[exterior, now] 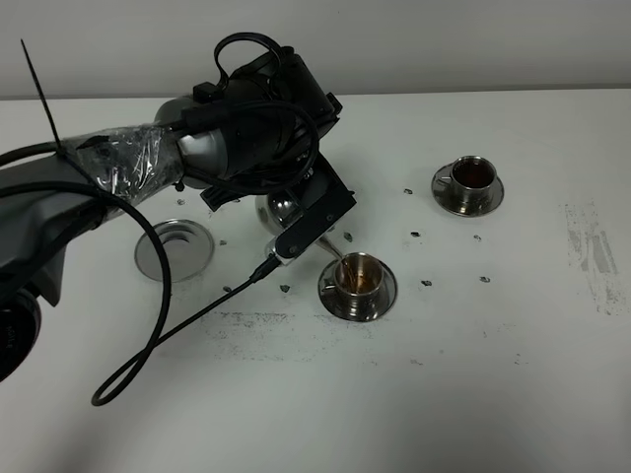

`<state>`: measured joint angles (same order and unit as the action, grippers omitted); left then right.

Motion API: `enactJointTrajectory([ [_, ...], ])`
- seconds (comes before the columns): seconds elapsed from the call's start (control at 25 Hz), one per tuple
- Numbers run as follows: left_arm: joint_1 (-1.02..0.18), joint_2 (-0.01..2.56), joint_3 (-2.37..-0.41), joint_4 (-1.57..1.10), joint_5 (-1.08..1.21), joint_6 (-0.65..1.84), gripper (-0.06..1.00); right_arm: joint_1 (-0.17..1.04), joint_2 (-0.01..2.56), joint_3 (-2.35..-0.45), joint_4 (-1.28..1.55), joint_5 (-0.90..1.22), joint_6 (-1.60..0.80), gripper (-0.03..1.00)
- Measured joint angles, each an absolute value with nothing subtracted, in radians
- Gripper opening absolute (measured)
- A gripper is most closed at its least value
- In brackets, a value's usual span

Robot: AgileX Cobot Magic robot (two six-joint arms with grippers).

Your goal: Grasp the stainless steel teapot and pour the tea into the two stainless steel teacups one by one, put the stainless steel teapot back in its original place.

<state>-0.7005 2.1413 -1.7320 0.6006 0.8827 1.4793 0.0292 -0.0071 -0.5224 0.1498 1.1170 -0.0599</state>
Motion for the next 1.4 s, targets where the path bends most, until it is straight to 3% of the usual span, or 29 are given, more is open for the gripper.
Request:
enactJointTrajectory([
  [1.4, -0.761, 2.141, -1.732, 0.768, 0.887, 1.408, 0.19, 0.029, -0.007, -0.522, 0.150, 1.117, -0.058, 0.24],
])
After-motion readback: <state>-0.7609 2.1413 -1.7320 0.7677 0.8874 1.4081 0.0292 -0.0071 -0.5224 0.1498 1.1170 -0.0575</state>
